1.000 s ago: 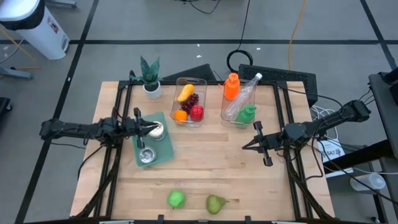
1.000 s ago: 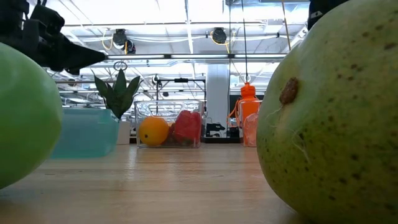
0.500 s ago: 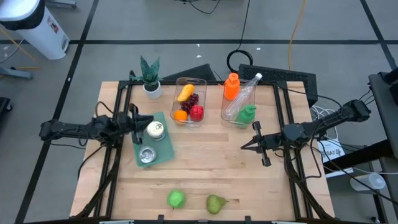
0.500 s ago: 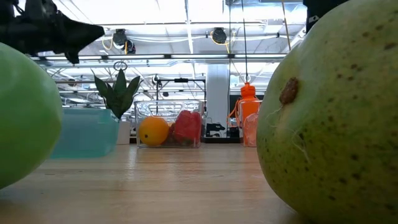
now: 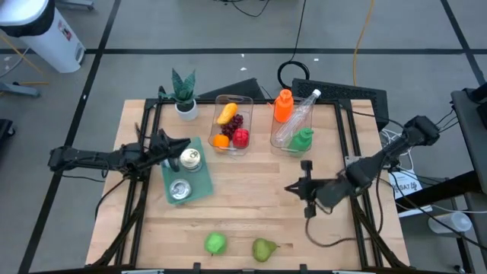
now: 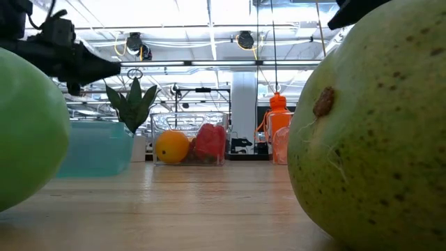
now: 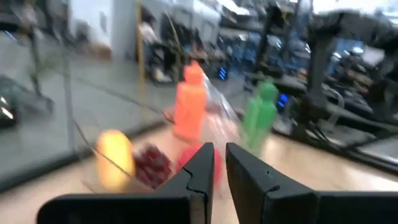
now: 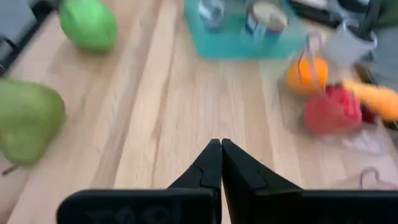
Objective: Pick & Place Food Item
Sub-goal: Put the pear into the left transparent bin
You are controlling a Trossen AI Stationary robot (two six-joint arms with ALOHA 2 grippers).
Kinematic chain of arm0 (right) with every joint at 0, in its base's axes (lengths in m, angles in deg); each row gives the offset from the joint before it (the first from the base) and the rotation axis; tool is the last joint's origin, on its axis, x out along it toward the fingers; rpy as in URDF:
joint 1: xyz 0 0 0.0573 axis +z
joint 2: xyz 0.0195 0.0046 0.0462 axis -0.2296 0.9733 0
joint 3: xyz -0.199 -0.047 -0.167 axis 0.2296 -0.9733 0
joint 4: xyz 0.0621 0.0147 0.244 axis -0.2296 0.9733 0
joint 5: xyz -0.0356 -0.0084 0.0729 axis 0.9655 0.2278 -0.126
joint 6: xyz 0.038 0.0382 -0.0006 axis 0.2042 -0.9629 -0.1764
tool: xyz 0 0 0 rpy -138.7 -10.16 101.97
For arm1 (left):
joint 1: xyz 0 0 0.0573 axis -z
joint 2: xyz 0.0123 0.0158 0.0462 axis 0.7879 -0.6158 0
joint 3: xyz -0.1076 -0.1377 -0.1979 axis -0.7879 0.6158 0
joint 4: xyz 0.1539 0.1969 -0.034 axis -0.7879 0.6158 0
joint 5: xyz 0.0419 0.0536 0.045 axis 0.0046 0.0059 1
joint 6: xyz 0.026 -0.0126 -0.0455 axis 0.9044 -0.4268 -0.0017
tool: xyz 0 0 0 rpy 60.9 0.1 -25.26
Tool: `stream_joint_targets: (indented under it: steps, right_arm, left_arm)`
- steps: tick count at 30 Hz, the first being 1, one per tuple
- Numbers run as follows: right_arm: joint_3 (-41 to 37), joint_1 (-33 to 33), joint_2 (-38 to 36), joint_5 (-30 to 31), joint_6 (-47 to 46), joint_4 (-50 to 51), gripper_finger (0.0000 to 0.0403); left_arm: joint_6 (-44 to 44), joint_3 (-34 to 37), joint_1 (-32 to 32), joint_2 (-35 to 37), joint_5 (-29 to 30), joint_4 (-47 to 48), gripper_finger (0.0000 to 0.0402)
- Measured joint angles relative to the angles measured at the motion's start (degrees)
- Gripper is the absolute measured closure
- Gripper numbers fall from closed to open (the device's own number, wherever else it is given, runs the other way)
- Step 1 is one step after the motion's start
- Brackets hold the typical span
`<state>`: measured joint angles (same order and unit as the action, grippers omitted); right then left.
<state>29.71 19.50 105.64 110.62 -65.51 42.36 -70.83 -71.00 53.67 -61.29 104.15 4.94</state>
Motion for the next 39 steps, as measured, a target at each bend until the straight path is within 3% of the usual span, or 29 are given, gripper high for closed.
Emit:
stream_joint_targets:
  steps: [4,10,13,24,27,31,39]
  right_arm:
    - [7.16,4.44,7.43,0.89,-3.35,5.11,0.0403]
    - [11.20,11.36,16.79,4.40,-5.18,-1.22,0.0403]
    - [11.20,13.46,21.12,3.10,-9.28,-4.92,0.0391]
    - [10.87,19.22,31.74,0.67,-23.97,-11.52,0.0224]
    - [9.62,21.39,33.28,4.91,-27.32,-14.67,0.0203]
    - [6.36,22.27,36.12,7.88,-25.39,-23.72,0.0196]
    - [1.02,22.22,39.61,7.91,-26.12,-34.88,0.0214]
  left_arm:
    - [-6.40,0.00,0.32,-0.01,-3.26,3.68,0.0352]
    - [-10.48,0.00,0.30,-0.01,-3.89,1.50,0.0352]
    - [-9.06,0.00,0.26,0.02,-3.55,-2.67,0.0352]
    - [-10.14,0.00,0.27,-0.01,-5.98,-6.08,0.0352]
    - [-10.15,0.00,0.26,-0.01,-5.99,-5.95,0.0352]
    - [-9.55,0.00,0.26,0.02,-5.99,-5.95,0.0352]
    - [-8.67,0.00,0.26,0.02,-6.00,-5.94,0.0352]
